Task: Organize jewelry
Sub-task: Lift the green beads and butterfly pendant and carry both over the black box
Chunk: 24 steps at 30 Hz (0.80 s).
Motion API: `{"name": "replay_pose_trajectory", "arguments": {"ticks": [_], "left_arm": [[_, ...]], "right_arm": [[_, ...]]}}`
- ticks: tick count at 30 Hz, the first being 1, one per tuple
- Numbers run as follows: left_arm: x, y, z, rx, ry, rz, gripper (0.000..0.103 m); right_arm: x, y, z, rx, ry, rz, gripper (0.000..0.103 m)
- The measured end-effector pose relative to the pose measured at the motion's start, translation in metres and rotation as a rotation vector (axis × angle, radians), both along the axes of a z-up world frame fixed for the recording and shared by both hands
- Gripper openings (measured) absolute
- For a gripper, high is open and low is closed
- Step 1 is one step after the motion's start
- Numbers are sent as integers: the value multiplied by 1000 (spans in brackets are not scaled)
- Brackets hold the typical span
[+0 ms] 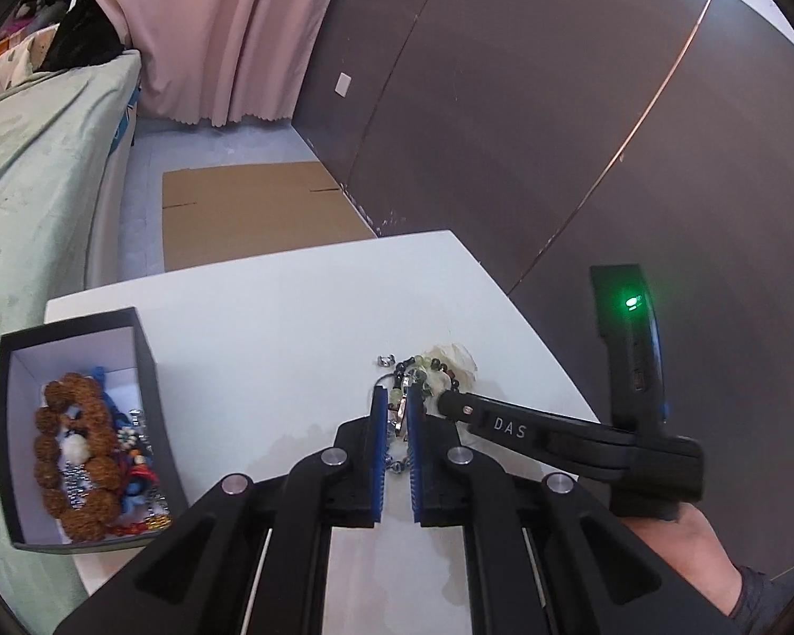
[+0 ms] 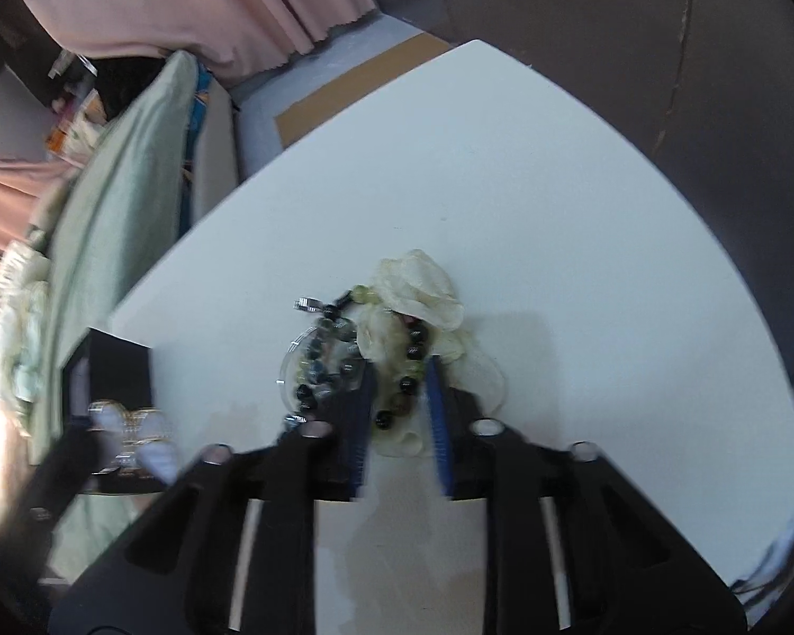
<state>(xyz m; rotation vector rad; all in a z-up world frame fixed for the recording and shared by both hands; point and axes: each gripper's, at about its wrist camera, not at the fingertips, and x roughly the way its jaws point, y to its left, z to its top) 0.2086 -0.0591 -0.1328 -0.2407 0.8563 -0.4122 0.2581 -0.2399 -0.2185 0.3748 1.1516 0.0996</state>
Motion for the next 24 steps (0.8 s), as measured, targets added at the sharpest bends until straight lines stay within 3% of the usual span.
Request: {"name": "replay_pose_trajectory", "arguments": {"ticks": [5,12,24], "left_arm": [[-10,17,17,-30,-31,14,5],[-32,56,42,-102,-62,61,5],[-66,114,67,-121,-114,147,5]], "right_arm": [[-4,-11,5,144,-4,-21,8],[-20,-8,41,231,-123,-1,8],[-41,-1,88,347,-243,64,9]]}}
